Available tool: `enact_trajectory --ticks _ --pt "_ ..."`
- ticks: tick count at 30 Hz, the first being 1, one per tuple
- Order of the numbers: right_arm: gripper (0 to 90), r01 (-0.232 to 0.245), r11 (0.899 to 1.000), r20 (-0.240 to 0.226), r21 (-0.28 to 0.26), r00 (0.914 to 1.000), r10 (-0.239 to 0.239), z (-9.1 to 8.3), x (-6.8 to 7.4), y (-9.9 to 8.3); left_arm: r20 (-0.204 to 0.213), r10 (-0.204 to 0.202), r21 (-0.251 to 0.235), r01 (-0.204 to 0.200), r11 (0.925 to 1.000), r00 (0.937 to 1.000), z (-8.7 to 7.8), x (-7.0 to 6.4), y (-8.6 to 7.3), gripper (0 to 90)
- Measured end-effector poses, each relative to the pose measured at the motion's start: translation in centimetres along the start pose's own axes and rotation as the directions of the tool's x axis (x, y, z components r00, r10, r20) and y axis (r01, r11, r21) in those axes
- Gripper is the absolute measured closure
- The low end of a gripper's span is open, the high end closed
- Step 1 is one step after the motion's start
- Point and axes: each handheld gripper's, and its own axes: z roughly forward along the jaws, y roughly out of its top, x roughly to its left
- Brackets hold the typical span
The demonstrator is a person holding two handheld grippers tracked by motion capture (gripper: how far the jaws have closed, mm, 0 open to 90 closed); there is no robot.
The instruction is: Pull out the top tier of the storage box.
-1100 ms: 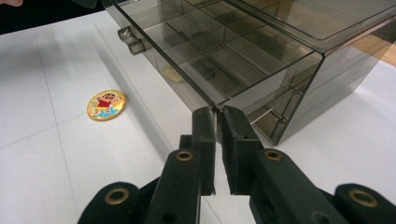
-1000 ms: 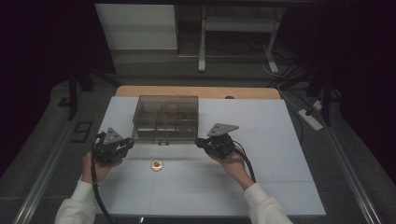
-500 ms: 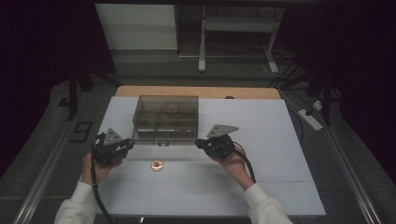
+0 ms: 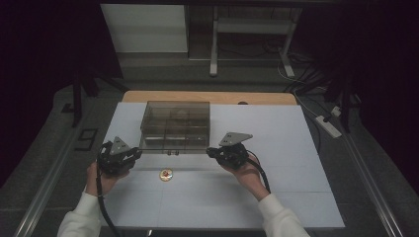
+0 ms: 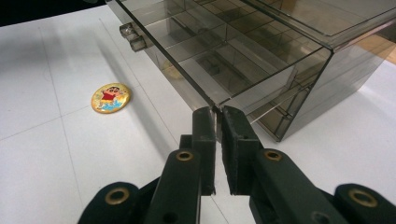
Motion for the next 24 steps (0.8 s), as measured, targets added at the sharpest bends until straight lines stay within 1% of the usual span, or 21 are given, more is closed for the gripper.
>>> enact_trajectory --ticks 6,8,9,10,11,12,16,17,18,20,21,23,24 --pt "83.0 0.002 1.000 -0.002 -0.003 1.0000 -0.002 0.0 0.0 0.0 0.003 -0.002 -0.005 0.002 1.0000 1.0000 0.0 0.0 -0.1 75.2" --pt "82.8 0.003 1.000 -0.002 -0.005 1.0000 -0.003 0.0 0.0 -0.1 0.003 -0.005 -0.009 0.005 0.9999 1.0000 0.1 0.1 -0.1 73.7" --pt "80.4 0.007 1.000 -0.003 -0.008 1.0000 -0.007 0.0 0.0 -0.1 -0.012 -0.010 -0.004 0.010 0.9999 0.9999 0.2 0.0 0.0 64.1" --pt "80.4 0.007 1.000 -0.003 -0.008 1.0000 -0.007 0.0 0.0 -0.1 -0.012 -0.010 -0.004 0.010 0.9999 0.9999 0.2 0.0 0.0 59.0" --pt "75.6 0.008 1.000 0.006 -0.013 0.9999 -0.008 0.0 0.1 0.0 -0.018 -0.009 0.005 0.009 0.9999 0.9998 0.3 -0.1 0.1 59.0" --pt "68.0 0.005 1.000 0.017 -0.023 0.9999 -0.004 -0.1 0.1 0.0 -0.015 -0.010 0.006 0.010 0.9999 0.9998 0.3 -0.1 0.1 53.9" --pt "54.2 -0.039 0.997 -0.006 -0.064 0.9992 0.039 -0.8 -0.4 0.0 -0.012 -0.031 -0.009 0.031 0.9995 0.9994 0.2 -0.2 0.3 40.9" --pt "49.2 -0.051 0.996 -0.019 -0.072 0.9986 0.050 -1.1 -0.6 0.0 -0.011 -0.038 -0.013 0.038 0.9992 0.9992 0.1 -0.2 0.3 34.8" --pt "49.2 -0.051 0.996 -0.019 -0.072 0.9986 0.050 -1.1 -0.6 0.0 -0.009 -0.046 -0.018 0.046 0.9988 0.9989 0.0 -0.2 0.3 34.8" --pt "44.5 -0.050 0.996 -0.011 -0.071 0.9987 0.049 -1.3 -0.5 -0.1 0.001 -0.055 -0.025 0.055 0.9982 0.9985 -0.2 -0.2 0.3 31.1" --pt "41.2 -0.043 0.997 -0.003 -0.069 0.9991 0.043 -1.4 -0.5 -0.2 0.012 -0.058 -0.033 0.059 0.9977 0.9982 -0.4 -0.2 0.3 30.4" --pt "35.6 -0.025 0.997 0.031 -0.077 0.9991 0.028 -1.6 -0.3 -0.7 0.021 -0.059 -0.039 0.059 0.9975 0.9981 -0.5 -0.3 0.3 29.3" --pt "35.6 -0.025 0.997 0.031 -0.077 0.9991 0.028 -1.6 -0.3 -0.7 0.024 -0.057 -0.041 0.058 0.9975 0.9981 -0.6 -0.4 0.4 29.3"
